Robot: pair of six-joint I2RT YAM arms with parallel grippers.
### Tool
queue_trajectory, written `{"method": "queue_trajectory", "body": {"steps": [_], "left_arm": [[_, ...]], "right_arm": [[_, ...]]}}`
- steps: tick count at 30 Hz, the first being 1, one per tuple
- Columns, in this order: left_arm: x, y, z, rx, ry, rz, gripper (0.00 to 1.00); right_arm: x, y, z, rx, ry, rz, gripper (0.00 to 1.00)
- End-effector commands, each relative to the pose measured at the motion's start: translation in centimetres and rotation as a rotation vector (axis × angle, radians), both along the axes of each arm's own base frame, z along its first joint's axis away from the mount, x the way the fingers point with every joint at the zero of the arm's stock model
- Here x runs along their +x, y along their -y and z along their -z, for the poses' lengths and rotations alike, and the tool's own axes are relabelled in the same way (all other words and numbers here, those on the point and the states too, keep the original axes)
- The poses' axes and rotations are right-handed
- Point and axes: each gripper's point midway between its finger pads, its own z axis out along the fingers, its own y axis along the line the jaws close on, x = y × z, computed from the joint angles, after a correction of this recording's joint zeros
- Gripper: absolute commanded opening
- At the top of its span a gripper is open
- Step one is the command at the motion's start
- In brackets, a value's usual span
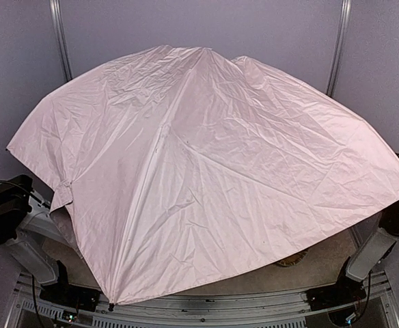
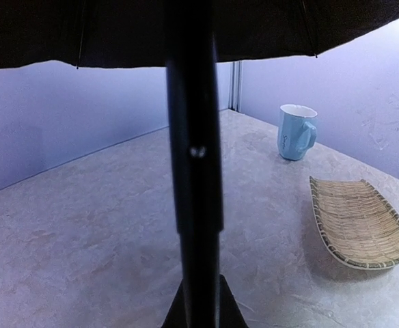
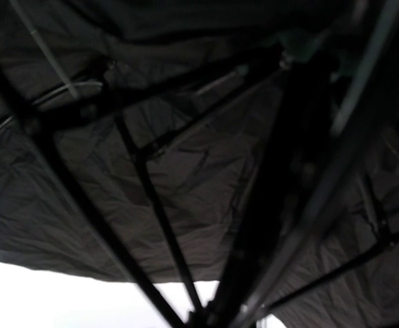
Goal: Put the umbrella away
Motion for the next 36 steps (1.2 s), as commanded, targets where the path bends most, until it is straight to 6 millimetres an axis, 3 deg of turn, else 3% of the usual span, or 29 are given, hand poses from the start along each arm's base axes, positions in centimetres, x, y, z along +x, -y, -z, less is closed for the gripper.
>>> {"method": "queue_trajectory", "body": {"steps": [1, 6, 18, 24, 29, 36], "left_arm": [[-3.8, -2.8, -21.6, -0.559, 0.385, 0.069, 0.00], [-3.6, -0.8, -21.3, -0.542, 0.355, 0.113, 0.00], [-3.7, 0.5, -22.3, -0.603, 0.318, 0.160, 0.00], [-3.3, 0.4, -23.2, -0.651, 0.305, 0.142, 0.00], [-2.8, 0.2, -22.7, -0.637, 0.314, 0.101, 0.00], [-2.6, 0.0, -22.4, -0.613, 0.335, 0.072, 0.00]], "right_arm": [[0.6, -3.6, 24.3, -0.696, -0.254, -0.042, 0.06], [0.9, -4.2, 23.6, -0.693, -0.243, -0.022, 0.12], [2.0, -4.5, 24.0, -0.676, -0.260, 0.019, 0.22], [3.0, -4.4, 25.1, -0.667, -0.301, 0.063, 0.24], [3.0, -4.1, 25.1, -0.632, -0.311, 0.072, 0.19], [3.1, -3.9, 24.9, -0.620, -0.332, 0.075, 0.30]]}}
